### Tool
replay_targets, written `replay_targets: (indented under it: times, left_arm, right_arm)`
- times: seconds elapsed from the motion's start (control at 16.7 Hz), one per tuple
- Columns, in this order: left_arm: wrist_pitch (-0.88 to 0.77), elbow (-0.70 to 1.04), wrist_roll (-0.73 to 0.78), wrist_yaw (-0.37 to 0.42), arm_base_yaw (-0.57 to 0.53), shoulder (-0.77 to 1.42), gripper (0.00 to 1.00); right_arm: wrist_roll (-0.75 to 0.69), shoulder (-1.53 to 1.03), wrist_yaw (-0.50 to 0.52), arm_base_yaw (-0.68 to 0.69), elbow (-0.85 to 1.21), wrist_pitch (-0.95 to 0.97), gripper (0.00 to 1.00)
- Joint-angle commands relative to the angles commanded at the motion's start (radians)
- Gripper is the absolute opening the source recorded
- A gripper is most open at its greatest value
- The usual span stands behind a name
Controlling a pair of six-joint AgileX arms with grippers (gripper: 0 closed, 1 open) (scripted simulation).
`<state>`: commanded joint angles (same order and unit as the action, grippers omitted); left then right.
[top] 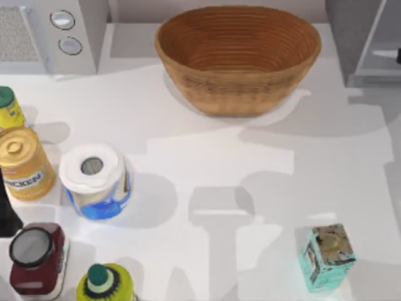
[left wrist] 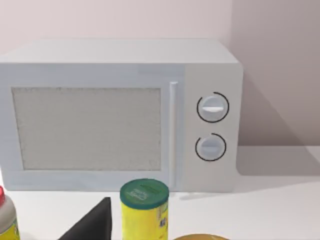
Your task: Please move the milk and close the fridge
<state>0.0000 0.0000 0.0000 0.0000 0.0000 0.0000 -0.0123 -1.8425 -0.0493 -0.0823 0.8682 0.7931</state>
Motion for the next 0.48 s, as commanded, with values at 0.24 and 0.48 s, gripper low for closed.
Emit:
replay_targets:
  times: [0.24, 0.48]
  left_arm:
    - [0.000, 0.000, 0.000, 0.000, 0.000, 0.000, 1.00]
    - [0.000, 0.000, 0.000, 0.000, 0.000, 0.000, 1.00]
  right_arm:
    - [-0.017, -0.168, -0.044, -0.047, 0.332, -0.214, 0.00]
    - [-0.033, -0.302, -0.094, -0.097, 0.506, -0.370, 0.00]
